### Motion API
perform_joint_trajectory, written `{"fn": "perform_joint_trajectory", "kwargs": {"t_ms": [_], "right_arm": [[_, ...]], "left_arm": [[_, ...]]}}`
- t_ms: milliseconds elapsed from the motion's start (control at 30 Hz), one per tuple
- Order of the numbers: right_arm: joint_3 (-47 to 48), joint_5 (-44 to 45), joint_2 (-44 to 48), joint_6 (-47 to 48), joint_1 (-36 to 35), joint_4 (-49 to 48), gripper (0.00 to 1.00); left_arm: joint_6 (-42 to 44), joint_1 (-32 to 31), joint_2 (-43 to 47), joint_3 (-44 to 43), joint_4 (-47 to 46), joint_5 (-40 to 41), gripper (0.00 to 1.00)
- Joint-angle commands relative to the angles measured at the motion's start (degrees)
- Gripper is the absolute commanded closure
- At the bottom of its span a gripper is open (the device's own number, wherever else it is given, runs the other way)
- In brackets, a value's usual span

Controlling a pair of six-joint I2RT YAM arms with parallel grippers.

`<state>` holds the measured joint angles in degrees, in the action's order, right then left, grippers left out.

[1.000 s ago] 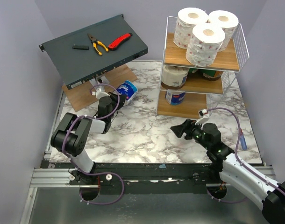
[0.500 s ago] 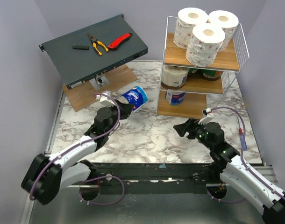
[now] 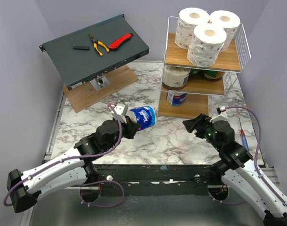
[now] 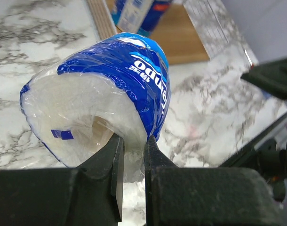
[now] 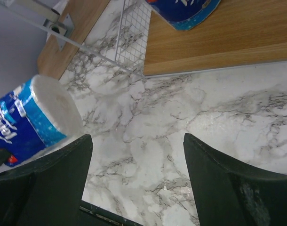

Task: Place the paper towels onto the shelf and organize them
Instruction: Pick up the paper towel from the center of the board, then place the paper towel on the shelf.

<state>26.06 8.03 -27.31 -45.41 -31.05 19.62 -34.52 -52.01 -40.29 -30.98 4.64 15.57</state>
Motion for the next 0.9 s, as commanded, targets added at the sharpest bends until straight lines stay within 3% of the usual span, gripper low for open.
{"fn": "perform_joint_trajectory", "kwargs": {"t_ms": [0, 300, 867], "right_arm": [[6.0, 8.97, 1.37, -3.44, -0.19, 8.27, 0.17], [13.87, 19.03, 3.77, -1.67, -0.24, 14.96, 0.14], [10.26, 21.63, 11.38, -2.67, -0.17, 13.96, 0.15]], "left_arm": [[7.05, -7.01, -6.68, -8.74, 5.24, 2.42, 1.0], [14.35, -11.27, -25.82, -21.59, 0.9, -1.27, 1.0], [23.77, -12.29, -57.19, -46.79, -1.87, -1.91, 1.0]]}}
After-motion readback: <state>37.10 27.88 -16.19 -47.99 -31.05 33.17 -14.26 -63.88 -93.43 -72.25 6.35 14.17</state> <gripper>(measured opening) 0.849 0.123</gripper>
